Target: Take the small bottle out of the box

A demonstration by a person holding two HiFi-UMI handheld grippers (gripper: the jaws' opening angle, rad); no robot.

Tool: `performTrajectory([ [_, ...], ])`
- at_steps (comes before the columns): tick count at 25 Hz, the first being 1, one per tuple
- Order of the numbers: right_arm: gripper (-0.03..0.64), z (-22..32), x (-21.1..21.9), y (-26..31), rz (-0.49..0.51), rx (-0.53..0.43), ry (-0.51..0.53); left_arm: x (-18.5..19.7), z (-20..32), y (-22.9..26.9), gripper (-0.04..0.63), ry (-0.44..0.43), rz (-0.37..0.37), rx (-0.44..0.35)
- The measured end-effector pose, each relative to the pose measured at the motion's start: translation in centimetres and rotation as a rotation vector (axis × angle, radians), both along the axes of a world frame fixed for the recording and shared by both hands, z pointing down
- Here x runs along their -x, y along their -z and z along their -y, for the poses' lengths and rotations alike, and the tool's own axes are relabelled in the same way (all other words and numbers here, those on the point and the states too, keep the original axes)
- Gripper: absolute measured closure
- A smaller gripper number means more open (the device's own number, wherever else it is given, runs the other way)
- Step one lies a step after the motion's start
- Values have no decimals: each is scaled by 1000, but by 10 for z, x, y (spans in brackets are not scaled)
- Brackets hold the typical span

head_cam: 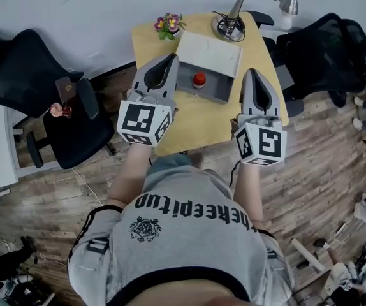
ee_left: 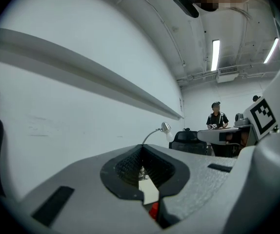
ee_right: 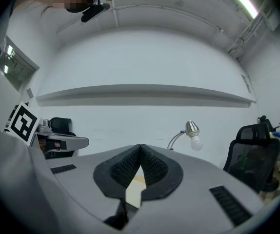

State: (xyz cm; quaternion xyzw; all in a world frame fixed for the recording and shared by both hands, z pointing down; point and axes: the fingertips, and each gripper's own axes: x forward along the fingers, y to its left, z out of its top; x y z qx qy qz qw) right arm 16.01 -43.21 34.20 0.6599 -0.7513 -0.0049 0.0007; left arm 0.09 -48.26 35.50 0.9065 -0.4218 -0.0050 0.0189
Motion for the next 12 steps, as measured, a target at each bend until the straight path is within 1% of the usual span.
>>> performTrajectory([
  [7,615,8,1,-39,12,94,-26,-10,16,-51,592,-56,81,99],
  [12,615,12,3,-53,8,130,-37,-24,23,-93,592,-162,178,183],
])
